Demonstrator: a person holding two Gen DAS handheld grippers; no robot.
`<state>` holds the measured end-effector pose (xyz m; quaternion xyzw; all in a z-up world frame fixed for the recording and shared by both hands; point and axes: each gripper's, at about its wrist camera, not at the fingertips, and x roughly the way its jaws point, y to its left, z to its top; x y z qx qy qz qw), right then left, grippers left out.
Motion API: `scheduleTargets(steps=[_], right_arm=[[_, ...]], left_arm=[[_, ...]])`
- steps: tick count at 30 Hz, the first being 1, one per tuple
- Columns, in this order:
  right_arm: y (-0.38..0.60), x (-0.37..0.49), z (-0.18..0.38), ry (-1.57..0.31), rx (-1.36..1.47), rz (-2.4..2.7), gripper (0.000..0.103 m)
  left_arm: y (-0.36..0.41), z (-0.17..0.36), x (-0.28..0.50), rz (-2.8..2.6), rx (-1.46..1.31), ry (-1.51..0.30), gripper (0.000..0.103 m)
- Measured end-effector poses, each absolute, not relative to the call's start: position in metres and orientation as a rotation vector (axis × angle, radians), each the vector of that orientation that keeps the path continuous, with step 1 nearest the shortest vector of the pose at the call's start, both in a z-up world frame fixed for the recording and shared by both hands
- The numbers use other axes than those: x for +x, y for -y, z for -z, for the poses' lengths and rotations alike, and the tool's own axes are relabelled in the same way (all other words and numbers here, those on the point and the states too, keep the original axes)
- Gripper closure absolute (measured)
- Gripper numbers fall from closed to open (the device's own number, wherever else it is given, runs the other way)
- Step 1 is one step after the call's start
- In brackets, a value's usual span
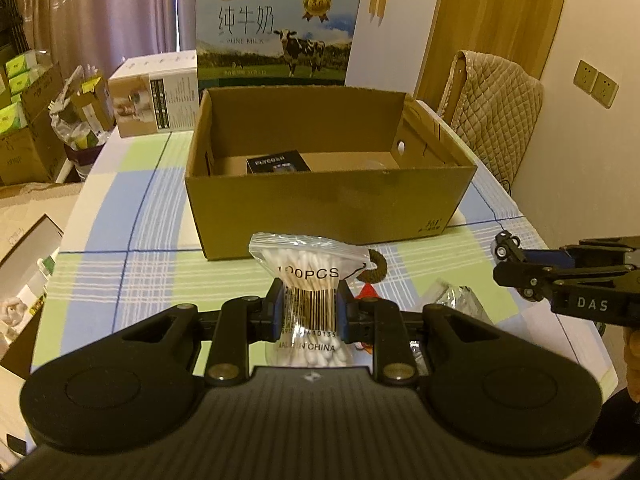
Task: Organize objects
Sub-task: 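Lift the swab bag and toy car and carry both over the cardboard box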
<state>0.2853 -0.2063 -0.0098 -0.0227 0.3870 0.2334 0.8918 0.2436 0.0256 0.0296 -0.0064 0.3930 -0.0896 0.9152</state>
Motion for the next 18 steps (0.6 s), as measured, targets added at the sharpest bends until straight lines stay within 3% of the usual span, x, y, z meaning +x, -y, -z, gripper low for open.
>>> scheduleTargets(steps=[18], right_arm=[[0.197,0.347,-0.031,-0.780,-0.015,-0.477,0.075]], left_arm=[[-0.028,-0.063,0.292,0.207,-0.003,-0.795,0.083]])
